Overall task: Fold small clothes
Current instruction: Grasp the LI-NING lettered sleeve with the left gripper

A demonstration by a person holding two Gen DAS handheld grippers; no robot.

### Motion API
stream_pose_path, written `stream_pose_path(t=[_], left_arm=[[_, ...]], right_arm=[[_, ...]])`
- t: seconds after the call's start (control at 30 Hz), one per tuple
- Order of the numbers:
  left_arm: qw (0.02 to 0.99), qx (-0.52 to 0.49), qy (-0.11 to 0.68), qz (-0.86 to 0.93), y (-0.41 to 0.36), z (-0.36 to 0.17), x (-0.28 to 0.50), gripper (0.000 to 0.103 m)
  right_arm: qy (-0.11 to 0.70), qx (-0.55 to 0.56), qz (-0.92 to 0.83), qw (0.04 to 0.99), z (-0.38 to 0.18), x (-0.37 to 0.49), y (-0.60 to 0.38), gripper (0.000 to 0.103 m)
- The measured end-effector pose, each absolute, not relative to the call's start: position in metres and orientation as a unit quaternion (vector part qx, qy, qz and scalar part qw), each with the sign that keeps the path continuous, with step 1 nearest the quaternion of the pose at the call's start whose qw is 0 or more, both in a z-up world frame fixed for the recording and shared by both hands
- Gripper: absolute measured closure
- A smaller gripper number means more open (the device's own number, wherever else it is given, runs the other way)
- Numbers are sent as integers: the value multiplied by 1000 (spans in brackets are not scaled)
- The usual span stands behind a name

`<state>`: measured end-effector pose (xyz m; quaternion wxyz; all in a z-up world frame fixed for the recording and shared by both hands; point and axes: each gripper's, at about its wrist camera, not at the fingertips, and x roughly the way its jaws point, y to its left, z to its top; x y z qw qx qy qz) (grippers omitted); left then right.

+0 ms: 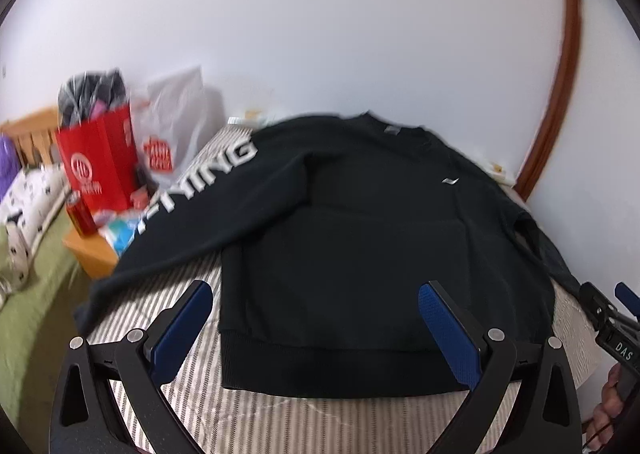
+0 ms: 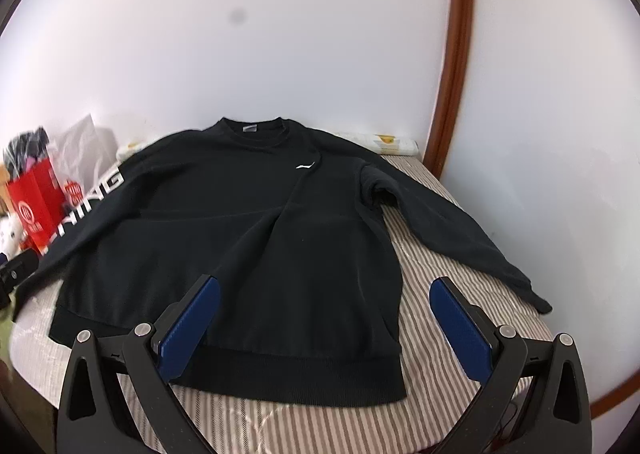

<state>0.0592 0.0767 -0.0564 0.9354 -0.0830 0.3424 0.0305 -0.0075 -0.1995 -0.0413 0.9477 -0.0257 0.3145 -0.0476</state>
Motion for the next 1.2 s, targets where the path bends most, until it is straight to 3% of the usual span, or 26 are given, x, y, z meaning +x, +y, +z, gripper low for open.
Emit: stream_pose_path(t=[0.27,0.4,0.6,0.7,0.9,0.97,1.0,1.07,1.2], left_arm=[[908,-155,384,62,133,-105,92,0],[892,-200,400,70,161,-131,105,1],[870,-287,392,85,203,-155,118,5],[859,-322,388,91,220,-166,126,12],[855,-334,382,105,228,-171,146,33],[854,-328,382,132,232,-171,152,50],[852,-328,383,139,234,-171,153,53],[848,-327,387,155,237,-171,158,78],[858,-276,400,169,228,-155,171,93]], right_arm=[[367,-27,-33,929,-79,34,-186,1],[383,-26,-27,923,-95,54,-176,7],[403,-30,-12,914,-113,83,-164,10],[412,-33,-9,911,-121,95,-160,10],[430,-38,-1,902,-133,109,-154,10],[433,-46,1,900,-136,113,-152,10],[434,-51,-1,899,-137,114,-152,10],[436,-57,-3,898,-138,116,-154,10],[429,-51,-8,902,-130,121,-168,10]])
